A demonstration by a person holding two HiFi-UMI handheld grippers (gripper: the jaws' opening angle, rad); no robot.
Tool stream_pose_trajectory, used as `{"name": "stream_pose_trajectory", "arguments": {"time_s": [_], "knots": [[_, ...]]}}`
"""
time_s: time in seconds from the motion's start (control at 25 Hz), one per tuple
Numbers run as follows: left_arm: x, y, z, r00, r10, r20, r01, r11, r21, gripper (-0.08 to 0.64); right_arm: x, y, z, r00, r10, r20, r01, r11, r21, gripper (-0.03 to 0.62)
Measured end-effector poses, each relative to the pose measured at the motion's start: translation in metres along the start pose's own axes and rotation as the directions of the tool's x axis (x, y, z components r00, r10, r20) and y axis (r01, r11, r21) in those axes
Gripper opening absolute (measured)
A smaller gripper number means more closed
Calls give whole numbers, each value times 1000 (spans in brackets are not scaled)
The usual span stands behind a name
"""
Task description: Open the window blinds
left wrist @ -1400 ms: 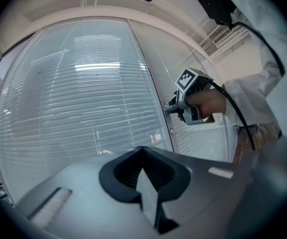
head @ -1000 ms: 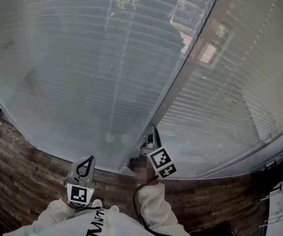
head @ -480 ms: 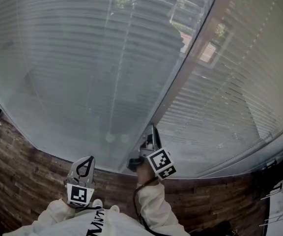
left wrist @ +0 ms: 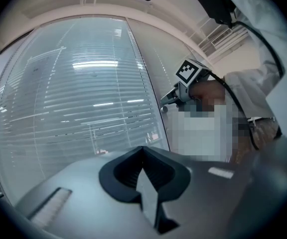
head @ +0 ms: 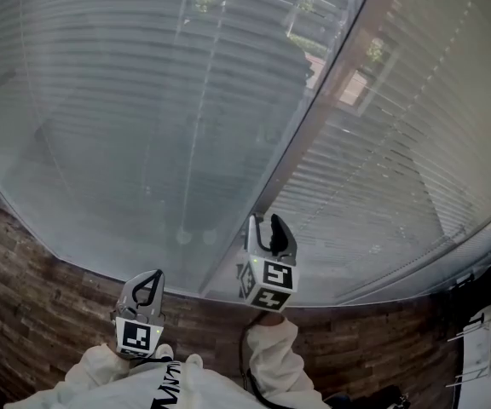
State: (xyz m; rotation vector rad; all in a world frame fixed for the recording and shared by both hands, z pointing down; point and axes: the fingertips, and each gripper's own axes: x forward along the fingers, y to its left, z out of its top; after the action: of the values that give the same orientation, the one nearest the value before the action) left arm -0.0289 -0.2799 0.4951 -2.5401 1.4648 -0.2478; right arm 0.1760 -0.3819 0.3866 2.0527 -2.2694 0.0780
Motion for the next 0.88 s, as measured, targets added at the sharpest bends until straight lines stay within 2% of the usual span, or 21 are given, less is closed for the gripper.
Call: {"name": "stream_pose_trajectory", "arguments": {"time_s": [0.08,0.16,0.24,0.28,0.32,0.44,0.48,0.56,0.64,0.72,0.8,0.88], "knots": [[2,-1,1,1000,-3,5,3,1000,-1,0,1,5,0,999,-16,-28,12,991,-132,169],[2,-2,2,1000,-3,6,3,1000,-1,0,3,10,-8,997,-25,-70,7,969,-246,169],[3,-3,1,1000,-4,5,4,1000,-4,0,6,14,-16,993,-49,-112,1,922,-387,169],[3,-3,1,1000,-4,5,4,1000,-6,0,7,16,-19,990,-74,-124,7,882,-471,169],[3,-3,1,1000,-5,7,5,1000,-8,0,9,16,-20,986,-106,-126,18,831,-556,169],[2,-4,1,1000,-7,8,7,1000,-13,0,12,18,-20,976,-185,-118,32,652,-757,176],[2,-5,2,1000,-6,10,6,1000,-13,0,13,19,-23,971,-201,-130,20,608,-794,175],[2,-4,3,1000,-1,17,2,1000,-16,0,16,19,-31,958,-230,-171,-15,555,-832,173],[2,-3,4,1000,3,20,-2,1000,-17,0,18,16,-37,950,-248,-190,-29,535,-844,166],[1,-2,4,1000,6,18,-6,1000,-16,0,19,14,-37,949,-257,-182,-19,528,-849,132],[2,-1,2,1000,9,12,-8,1000,-19,0,19,13,-37,950,-256,-177,-7,551,-835,130],[1,-2,1,1000,7,8,-7,1000,-26,0,19,13,-35,953,-244,-177,8,608,-794,129]]}}
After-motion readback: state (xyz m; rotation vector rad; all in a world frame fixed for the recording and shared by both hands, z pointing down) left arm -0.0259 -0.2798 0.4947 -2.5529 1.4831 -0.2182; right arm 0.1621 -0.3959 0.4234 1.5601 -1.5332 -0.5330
